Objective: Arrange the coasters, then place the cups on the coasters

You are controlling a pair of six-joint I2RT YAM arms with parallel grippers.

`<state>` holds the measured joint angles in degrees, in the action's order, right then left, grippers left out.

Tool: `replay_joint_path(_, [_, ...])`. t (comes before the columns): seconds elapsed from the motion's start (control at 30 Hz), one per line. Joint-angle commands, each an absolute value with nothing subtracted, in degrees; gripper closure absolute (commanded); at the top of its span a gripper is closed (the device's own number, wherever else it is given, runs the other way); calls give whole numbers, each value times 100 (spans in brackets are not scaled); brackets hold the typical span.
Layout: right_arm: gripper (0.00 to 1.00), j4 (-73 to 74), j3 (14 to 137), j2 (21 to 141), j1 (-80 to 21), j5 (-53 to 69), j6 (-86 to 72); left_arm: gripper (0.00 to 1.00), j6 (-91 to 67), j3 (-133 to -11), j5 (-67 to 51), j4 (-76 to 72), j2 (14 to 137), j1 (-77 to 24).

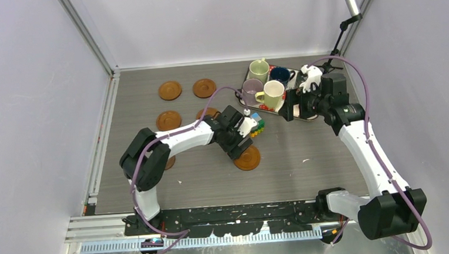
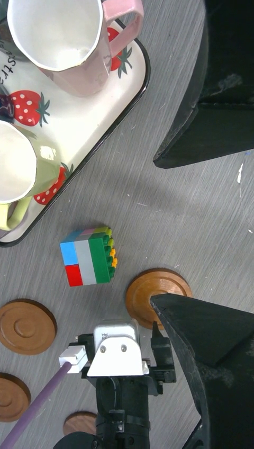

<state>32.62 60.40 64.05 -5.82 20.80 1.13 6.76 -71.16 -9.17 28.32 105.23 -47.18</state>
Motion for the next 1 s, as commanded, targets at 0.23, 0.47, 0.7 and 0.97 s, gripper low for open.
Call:
replay_joint_path(0.23, [9, 2946, 5960, 6513, -562, 2276, 76, 26, 267, -7184, -489, 1692, 10852, -4913])
replay_joint_path(0.47, [10, 2945, 5920, 6506, -569, 2285, 101, 29, 212, -7117, -579, 1556, 11026, -4932])
replay_joint_path(0.7, [10, 3029, 5897, 6492, -558, 2543, 264, 38, 944, -7150, -736, 2712, 10950, -4878])
replay_joint_path(0.97, [10, 3110, 5863, 6555, -562, 2735, 362, 50, 1497, -6343, -707, 3250, 10403, -4395])
